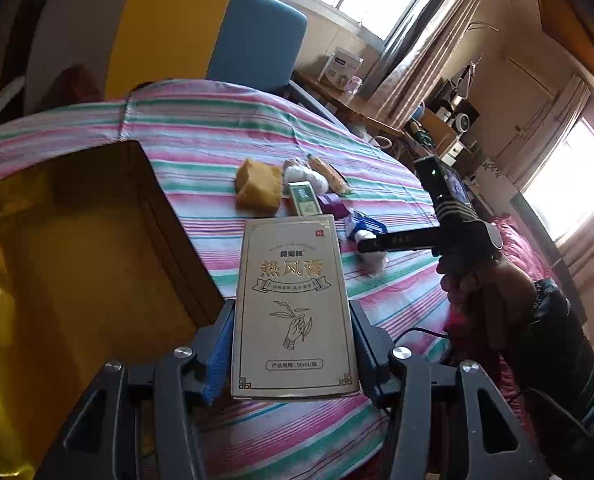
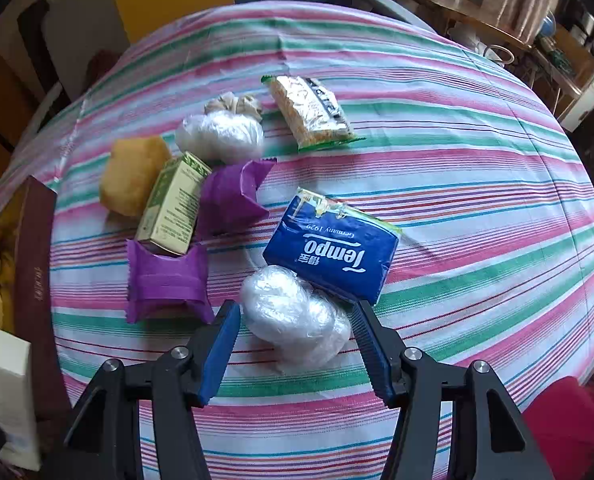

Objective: Organize objects
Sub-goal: 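Grasp the white medicine box with the left gripper while the right grasps a white bag, then place the white box in the gold tray with the left gripper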

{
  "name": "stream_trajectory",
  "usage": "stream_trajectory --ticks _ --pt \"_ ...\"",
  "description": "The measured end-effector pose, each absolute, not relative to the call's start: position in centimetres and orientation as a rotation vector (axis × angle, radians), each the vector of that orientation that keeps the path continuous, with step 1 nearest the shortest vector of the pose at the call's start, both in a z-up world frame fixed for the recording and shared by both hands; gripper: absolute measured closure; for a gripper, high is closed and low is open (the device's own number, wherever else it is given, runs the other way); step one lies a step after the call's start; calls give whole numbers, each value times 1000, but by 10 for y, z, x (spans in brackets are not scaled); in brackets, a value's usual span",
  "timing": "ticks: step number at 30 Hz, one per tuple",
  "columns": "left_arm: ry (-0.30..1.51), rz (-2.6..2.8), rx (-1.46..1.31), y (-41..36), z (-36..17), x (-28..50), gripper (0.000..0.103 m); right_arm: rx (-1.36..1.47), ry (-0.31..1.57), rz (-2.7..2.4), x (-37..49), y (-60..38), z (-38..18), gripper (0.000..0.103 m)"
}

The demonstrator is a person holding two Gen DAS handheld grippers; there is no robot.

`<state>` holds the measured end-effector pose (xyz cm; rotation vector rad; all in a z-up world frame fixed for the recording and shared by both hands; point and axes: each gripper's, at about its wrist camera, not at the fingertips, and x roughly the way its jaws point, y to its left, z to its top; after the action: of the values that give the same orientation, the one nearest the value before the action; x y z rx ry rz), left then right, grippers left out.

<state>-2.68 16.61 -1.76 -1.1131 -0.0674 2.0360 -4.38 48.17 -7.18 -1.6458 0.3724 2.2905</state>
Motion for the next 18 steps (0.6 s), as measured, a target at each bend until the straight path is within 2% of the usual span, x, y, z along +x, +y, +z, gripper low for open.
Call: stream_trajectory --ticks 1,3,9,18 --pt "-79 2040 -1106 161 -14 -27 51 -1686 346 2265 -47 480 -81 50" --pt "-111 2064 -1097 143 -8 -27 51 -1716 324 2228 -50 478 -95 62" --pt "-121 2313 -1116 78 -6 -38 51 -1673 352 2253 -47 483 -104 63" --pt "-46 2615 -1296 6 -45 -68 51 -1649 442 2283 -39 496 -111 63"
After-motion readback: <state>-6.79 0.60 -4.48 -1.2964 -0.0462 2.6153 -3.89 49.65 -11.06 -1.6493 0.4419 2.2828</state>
